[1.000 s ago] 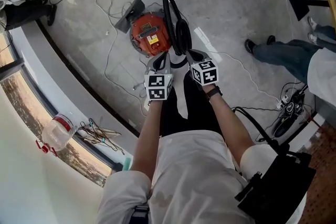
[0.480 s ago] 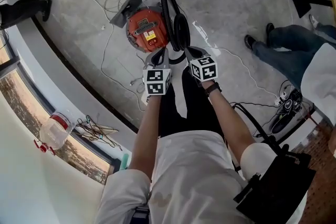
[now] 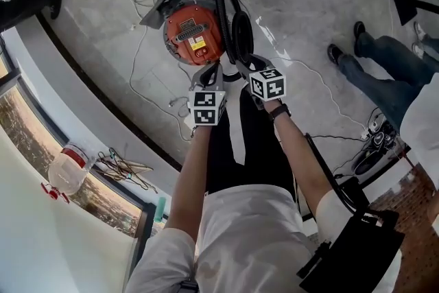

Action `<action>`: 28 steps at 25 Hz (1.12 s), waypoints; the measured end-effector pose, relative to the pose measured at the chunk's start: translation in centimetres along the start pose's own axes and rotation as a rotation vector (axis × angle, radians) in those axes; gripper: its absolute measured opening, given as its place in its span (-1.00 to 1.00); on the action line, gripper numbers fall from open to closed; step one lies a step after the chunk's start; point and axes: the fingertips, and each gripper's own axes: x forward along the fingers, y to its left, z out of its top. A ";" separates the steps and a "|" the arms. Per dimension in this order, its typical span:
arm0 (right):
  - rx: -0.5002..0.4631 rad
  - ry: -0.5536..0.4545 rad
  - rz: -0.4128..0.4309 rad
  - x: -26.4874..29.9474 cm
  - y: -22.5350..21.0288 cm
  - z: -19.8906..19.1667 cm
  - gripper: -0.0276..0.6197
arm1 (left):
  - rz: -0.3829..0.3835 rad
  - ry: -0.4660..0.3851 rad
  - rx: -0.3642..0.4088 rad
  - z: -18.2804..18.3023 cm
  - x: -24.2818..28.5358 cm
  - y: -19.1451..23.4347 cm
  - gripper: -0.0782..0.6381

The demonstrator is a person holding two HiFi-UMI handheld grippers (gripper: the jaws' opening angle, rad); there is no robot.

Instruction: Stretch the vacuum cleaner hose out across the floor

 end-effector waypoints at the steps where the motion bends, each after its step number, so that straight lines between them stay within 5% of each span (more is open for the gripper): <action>1: 0.023 -0.004 0.011 0.8 -0.4 0.0 -0.22 | -0.001 0.007 -0.003 -0.4 0.4 0.2 -0.77; 4: 0.096 -0.020 0.033 3.1 -1.9 -0.2 0.06 | -0.003 0.025 -0.011 -1.6 1.7 0.8 -0.77; 18: 0.226 -0.029 0.153 14.6 -6.7 0.9 0.02 | 0.031 0.096 -0.072 -7.0 8.0 4.1 -0.77; 28: 0.212 0.048 0.256 20.4 -7.4 0.5 0.00 | 0.041 0.086 -0.114 -8.3 8.9 4.5 -0.77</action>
